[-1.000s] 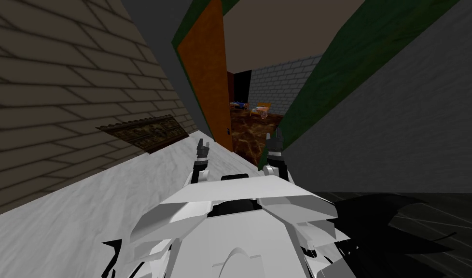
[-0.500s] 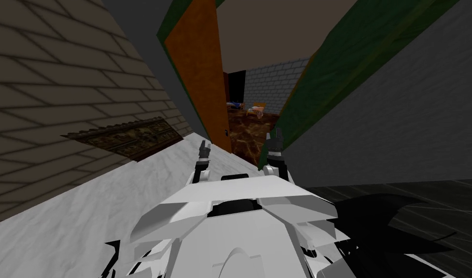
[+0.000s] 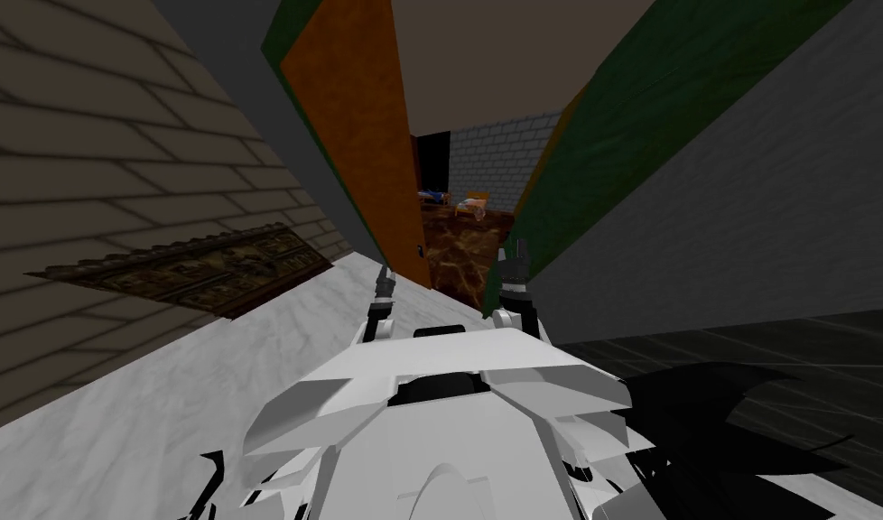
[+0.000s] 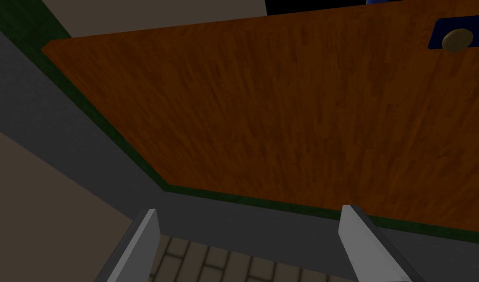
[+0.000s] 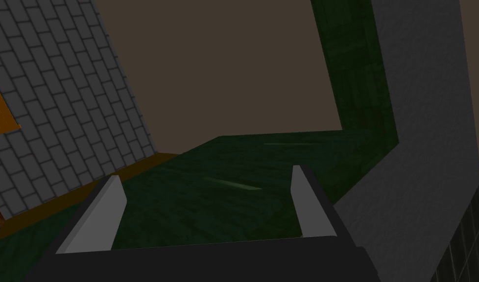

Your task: Push the door open

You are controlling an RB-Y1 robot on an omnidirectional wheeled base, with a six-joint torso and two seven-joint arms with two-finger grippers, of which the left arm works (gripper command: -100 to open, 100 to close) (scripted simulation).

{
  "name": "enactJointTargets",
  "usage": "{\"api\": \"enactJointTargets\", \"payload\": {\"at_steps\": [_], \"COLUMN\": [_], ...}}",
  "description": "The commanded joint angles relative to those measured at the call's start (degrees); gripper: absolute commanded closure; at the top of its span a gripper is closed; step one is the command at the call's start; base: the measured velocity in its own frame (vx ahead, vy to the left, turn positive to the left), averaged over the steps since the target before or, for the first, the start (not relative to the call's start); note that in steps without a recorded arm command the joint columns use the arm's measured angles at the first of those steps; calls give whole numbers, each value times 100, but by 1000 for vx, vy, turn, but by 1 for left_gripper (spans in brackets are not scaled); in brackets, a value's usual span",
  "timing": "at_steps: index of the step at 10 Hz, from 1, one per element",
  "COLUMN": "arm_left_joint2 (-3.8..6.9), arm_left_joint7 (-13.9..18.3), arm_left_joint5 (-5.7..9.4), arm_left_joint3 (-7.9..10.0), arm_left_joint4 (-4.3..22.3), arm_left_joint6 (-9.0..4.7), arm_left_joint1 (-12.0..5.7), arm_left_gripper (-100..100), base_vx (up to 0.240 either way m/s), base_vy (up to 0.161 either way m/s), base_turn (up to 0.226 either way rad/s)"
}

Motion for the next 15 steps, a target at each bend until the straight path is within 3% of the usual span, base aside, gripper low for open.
{"api": "enactJointTargets", "payload": {"at_steps": [1, 15], "arm_left_joint2": [6, 13], "arm_left_joint7": [8, 100], "arm_left_joint5": [-12, -112], "arm_left_joint3": [13, 78], "arm_left_joint4": [233, 1875], "arm_left_joint6": [-44, -344], "arm_left_joint1": [-84, -576], "arm_left_gripper": [-100, -100], "base_vx": [74, 66], "base_vy": [78, 77], "base_turn": [-124, -138]}}
